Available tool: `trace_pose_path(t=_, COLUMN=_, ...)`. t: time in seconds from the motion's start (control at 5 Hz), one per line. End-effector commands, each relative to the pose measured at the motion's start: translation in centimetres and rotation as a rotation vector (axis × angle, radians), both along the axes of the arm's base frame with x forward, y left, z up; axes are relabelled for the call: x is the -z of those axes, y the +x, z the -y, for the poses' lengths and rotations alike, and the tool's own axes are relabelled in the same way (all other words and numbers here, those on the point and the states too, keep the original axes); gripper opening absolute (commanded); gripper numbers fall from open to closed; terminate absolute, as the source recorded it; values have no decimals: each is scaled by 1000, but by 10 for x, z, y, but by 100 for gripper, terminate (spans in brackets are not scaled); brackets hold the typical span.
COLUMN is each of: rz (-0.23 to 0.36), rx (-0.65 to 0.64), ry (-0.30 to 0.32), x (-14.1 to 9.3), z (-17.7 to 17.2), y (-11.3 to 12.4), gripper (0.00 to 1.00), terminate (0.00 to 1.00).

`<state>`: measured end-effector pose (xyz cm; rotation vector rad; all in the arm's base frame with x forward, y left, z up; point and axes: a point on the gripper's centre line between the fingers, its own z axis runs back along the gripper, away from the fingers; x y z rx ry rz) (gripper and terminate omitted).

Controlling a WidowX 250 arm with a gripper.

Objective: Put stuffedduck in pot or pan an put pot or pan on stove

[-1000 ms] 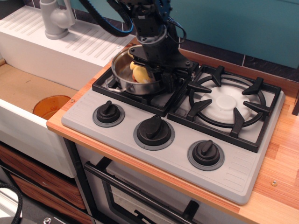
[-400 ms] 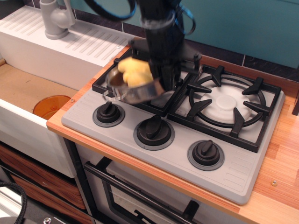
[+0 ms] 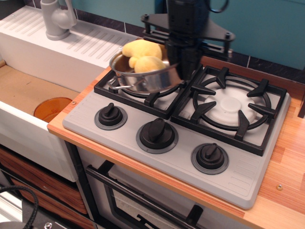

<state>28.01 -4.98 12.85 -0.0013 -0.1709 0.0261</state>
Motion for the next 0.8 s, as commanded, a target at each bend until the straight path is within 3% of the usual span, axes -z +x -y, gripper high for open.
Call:
trace_pose_path(t=0.0, rz=97, rx=-24, ry=2, x=-25, z=48, y=25, gripper=0, terminate=0)
trace_pose_path(t=0.2, rz=117, rx=-24, ry=-5, x=-15, z=67, y=49, gripper=0, terminate=0)
trace_pose_path(t=0.6, rz=145, rx=26, ry=-11, x=2, z=63, y=92, gripper=0, terminate=0)
